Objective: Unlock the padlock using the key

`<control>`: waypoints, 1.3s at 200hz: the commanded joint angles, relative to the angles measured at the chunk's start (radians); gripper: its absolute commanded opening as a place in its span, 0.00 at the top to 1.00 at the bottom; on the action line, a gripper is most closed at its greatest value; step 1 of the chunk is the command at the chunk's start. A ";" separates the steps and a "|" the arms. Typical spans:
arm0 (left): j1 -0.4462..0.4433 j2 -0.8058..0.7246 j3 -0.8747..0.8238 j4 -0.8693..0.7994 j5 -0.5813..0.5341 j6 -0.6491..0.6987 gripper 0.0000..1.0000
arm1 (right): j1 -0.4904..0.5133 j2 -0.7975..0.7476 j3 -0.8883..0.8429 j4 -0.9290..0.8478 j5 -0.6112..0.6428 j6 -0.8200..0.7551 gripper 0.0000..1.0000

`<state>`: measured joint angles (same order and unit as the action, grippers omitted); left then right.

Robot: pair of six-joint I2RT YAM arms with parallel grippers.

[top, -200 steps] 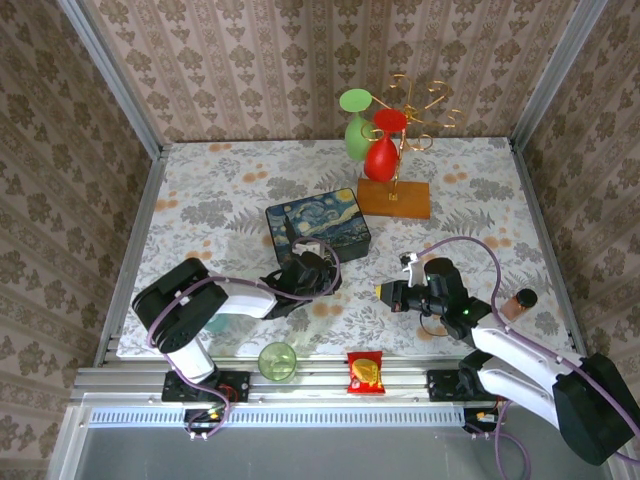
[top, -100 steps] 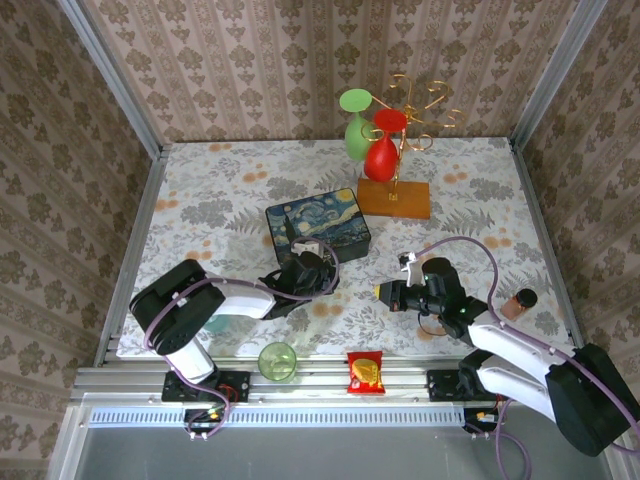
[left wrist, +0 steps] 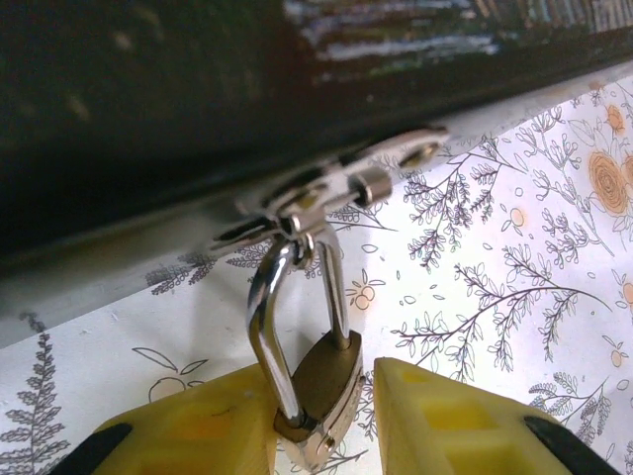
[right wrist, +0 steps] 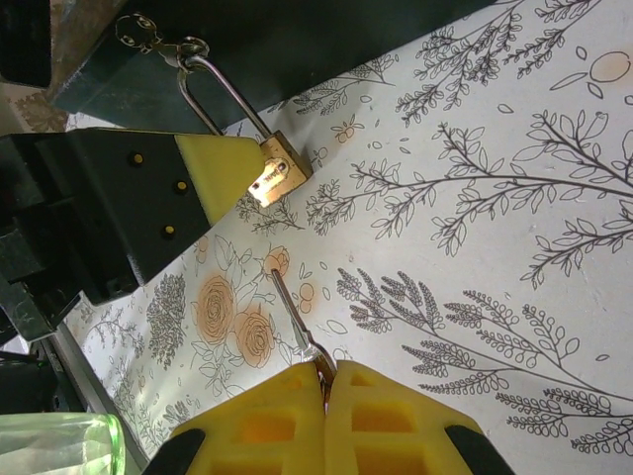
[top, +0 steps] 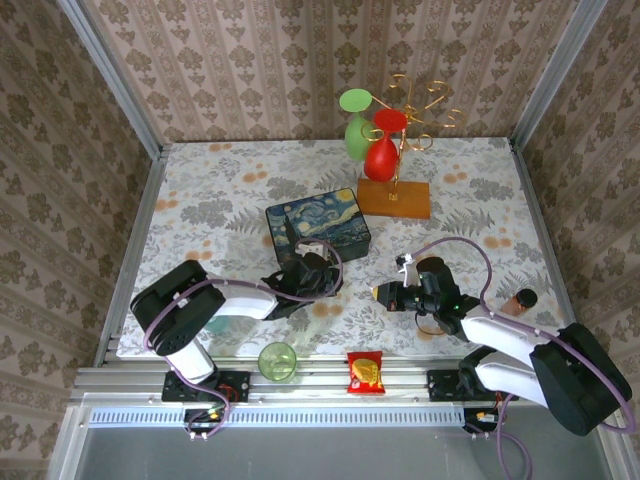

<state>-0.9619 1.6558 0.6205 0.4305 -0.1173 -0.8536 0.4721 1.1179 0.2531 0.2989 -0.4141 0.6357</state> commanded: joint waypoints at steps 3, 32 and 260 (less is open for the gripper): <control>-0.011 0.013 0.006 -0.005 -0.017 -0.009 0.67 | 0.007 0.011 -0.002 0.035 0.008 0.012 1.00; -0.019 0.035 -0.016 0.042 -0.021 -0.039 0.57 | 0.008 0.025 -0.002 0.043 0.009 0.011 1.00; 0.028 -0.048 -0.106 0.258 0.080 -0.194 1.00 | 0.025 0.507 0.082 0.511 -0.236 0.268 1.00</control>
<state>-0.9405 1.6554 0.5217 0.6155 -0.0589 -1.0161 0.4915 1.5814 0.3031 0.6807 -0.5869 0.8387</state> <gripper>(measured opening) 0.110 0.063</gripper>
